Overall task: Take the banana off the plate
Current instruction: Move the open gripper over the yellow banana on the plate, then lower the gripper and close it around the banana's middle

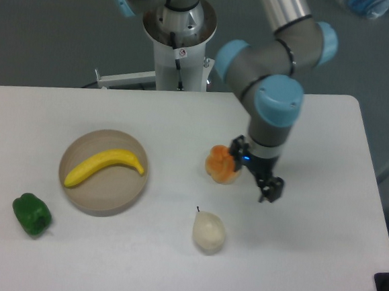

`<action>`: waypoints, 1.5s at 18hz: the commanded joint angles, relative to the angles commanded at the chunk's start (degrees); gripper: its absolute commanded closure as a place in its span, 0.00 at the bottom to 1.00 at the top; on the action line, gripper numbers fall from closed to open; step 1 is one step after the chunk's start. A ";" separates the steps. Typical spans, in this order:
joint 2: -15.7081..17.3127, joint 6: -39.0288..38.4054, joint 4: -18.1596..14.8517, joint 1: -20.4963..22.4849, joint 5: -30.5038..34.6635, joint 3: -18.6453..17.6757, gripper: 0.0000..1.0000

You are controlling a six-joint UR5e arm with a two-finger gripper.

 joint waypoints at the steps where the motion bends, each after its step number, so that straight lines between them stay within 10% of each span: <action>1: 1.41 -1.05 0.17 -1.58 -0.18 -2.02 0.00; 6: 5.55 -10.27 1.14 -12.03 -0.09 -8.80 0.00; 13: -1.55 -15.38 4.48 -23.90 0.00 -9.33 0.00; 24: -6.66 -20.84 8.69 -27.51 0.43 -9.51 0.00; 25: -7.10 -20.93 8.79 -27.61 0.52 -9.51 0.04; 27: -7.19 -21.36 8.88 -27.61 0.43 -9.51 0.43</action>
